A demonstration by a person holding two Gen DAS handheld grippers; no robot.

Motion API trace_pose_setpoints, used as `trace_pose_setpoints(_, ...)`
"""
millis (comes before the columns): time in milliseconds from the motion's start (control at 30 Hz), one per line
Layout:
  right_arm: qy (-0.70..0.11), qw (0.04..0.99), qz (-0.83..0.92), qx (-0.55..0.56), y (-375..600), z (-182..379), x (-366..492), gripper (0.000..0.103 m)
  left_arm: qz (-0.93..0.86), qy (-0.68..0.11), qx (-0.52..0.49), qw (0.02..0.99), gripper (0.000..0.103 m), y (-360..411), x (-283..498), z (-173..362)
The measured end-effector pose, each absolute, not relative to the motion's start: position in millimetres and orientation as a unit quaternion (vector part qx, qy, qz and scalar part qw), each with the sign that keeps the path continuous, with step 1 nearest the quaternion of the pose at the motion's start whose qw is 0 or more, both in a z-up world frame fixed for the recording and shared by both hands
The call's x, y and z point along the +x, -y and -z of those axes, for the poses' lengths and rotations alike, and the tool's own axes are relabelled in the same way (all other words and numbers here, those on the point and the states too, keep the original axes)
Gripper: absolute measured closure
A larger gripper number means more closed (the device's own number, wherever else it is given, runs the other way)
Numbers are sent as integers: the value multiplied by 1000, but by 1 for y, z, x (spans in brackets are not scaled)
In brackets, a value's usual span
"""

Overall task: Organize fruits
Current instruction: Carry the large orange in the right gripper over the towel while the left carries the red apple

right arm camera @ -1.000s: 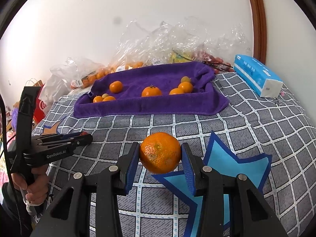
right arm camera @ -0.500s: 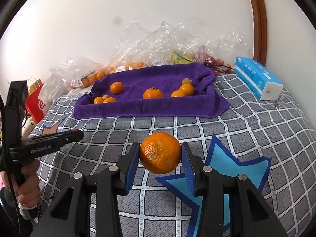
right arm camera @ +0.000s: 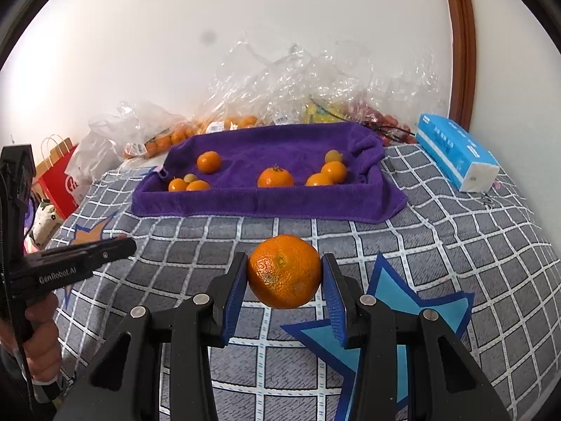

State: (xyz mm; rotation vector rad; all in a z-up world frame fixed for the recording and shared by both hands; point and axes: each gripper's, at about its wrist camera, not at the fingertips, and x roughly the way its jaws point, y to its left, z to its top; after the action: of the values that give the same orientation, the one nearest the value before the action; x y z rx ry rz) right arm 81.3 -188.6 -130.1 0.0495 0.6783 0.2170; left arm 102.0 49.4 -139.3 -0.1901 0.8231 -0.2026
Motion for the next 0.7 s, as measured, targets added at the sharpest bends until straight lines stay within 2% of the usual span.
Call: trace_pose_setpoints(700, -298, 946, -124, 27, 173, 67, 55, 61, 79, -375, -109, 917, 80, -58, 68, 84)
